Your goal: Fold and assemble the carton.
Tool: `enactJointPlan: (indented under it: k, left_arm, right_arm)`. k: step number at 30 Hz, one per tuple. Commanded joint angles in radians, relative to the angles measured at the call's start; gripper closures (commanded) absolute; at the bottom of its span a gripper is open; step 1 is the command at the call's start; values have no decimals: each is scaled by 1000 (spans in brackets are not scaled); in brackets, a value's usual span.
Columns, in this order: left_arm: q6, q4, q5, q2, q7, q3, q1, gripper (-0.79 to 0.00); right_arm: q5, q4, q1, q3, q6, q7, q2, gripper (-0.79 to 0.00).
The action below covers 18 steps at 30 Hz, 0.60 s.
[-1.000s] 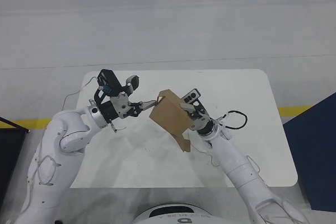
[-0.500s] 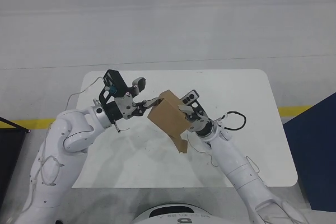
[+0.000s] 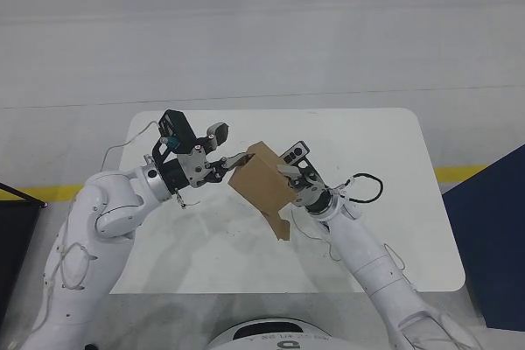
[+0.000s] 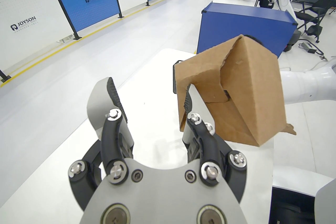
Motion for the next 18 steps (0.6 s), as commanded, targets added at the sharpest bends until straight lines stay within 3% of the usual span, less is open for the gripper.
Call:
enactJointPlan:
  k: [1, 18]
  left_arm:
    - [-10, -2, -12, 1, -3, 5, 1, -622]
    - [-151, 35, -43, 16, -11, -3, -21, -585]
  right_arm:
    - [-1, 0, 1, -2, 1, -1, 0, 0]
    - [-1, -4, -6, 1, 9, 0, 0, 0]
